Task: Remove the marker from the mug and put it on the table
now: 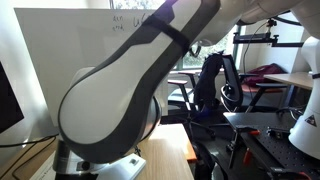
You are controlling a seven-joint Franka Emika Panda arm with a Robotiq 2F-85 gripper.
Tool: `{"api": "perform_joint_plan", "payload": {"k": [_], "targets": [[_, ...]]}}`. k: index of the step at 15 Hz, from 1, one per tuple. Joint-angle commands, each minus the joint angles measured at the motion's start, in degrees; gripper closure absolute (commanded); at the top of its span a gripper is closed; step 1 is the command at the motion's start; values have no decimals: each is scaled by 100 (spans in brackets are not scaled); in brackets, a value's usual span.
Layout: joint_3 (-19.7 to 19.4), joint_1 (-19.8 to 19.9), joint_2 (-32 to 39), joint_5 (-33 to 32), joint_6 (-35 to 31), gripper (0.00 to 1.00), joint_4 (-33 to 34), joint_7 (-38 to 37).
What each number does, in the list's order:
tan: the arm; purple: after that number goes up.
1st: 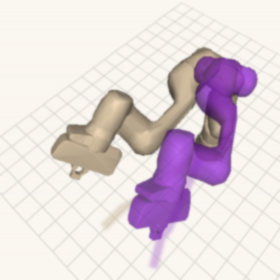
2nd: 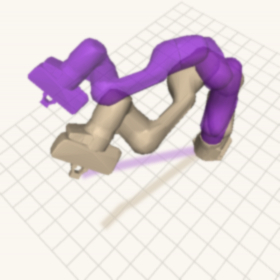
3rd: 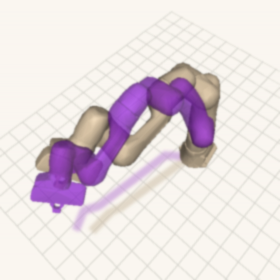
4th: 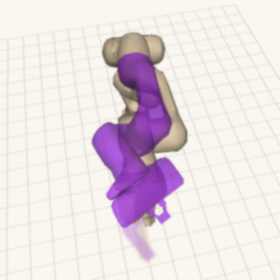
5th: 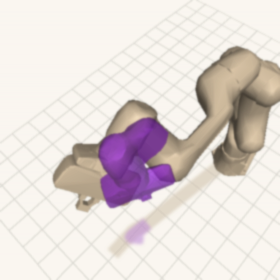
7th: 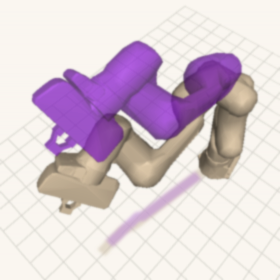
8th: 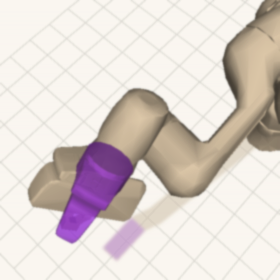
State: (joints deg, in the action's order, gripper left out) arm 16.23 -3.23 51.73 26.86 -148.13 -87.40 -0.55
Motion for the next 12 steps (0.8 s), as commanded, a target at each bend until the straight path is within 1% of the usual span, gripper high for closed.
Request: {"api": "perform_joint_plan", "payload": {"k": [1,2,3,5,6,7,8,9,10,12], "targets": [[-252,-177,361,-209,573,60,707,-483],[-325,-217,395,-270,620,60,785,-551],[-380,-242,404,-314,628,55,830,-601],[-579,-369,281,-509,544,39,771,-710],[-550,-348,222,-566,530,30,743,-608],[-754,-501,37,-785,472,23,592,-760],[-818,-552,-99,-933,468,15,489,-754],[-982,-677,-289,-1160,414,8,330,-834],[-1045,-726,-436,-1305,423,2,229,-878],[-1186,-831,-779,-1560,455,0,-46,-976]]}}
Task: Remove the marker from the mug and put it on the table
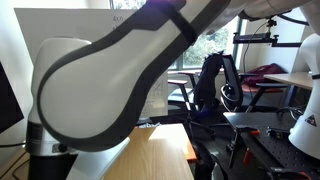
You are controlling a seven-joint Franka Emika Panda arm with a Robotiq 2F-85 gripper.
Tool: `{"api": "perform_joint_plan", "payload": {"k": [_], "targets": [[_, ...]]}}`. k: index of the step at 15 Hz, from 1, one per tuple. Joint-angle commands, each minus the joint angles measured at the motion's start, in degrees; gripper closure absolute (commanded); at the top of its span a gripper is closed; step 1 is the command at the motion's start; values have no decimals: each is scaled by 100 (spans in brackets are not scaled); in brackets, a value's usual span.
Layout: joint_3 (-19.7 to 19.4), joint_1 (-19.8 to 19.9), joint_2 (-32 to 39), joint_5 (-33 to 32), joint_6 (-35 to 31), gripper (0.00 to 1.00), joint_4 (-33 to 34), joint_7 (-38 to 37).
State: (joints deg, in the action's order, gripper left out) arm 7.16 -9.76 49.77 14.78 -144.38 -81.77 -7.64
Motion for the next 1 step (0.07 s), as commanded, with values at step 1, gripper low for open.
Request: {"api": "perform_joint_plan", "payload": {"k": [1], "targets": [[-329,-216,-750,-464,114,0,-760,-305]]}}
